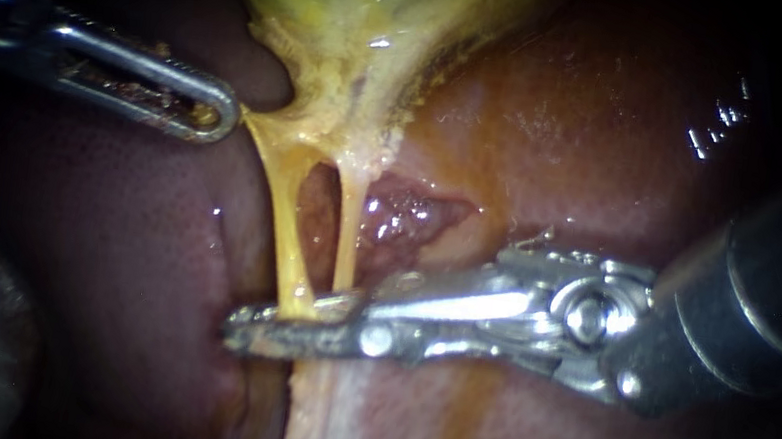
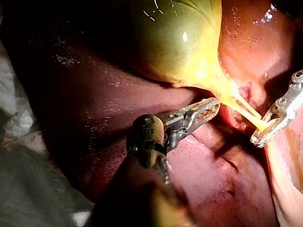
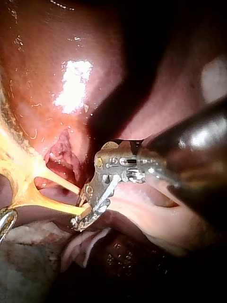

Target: Going back first clip left tube

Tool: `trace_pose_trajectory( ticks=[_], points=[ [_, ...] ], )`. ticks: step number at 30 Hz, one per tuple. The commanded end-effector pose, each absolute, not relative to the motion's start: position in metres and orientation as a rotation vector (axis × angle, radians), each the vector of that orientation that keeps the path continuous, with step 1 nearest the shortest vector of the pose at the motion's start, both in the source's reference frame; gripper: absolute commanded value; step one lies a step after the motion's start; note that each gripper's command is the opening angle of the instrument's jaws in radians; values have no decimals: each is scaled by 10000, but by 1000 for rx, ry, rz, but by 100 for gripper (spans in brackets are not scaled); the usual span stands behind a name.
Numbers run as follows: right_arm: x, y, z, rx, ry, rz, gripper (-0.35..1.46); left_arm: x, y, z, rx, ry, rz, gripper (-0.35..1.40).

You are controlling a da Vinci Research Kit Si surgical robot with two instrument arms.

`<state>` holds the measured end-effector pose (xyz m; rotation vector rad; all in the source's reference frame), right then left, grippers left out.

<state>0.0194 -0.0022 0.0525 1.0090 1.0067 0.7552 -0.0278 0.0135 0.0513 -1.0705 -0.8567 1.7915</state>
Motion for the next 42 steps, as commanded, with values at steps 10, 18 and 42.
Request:
trace_pose_trajectory(
  ticks=[10,18,42],
  points=[
    [196,-21,524,914,1094,568,-6,-277,135,513,-1071,-863,1792,-35],
    [200,-14,532,741,1173,475,41,-277,135,512,-1071,-863,1792,-35],
    [162,0,552,512,1238,339,50,-279,132,515,-1072,-871,1795,-35]
  ],
)
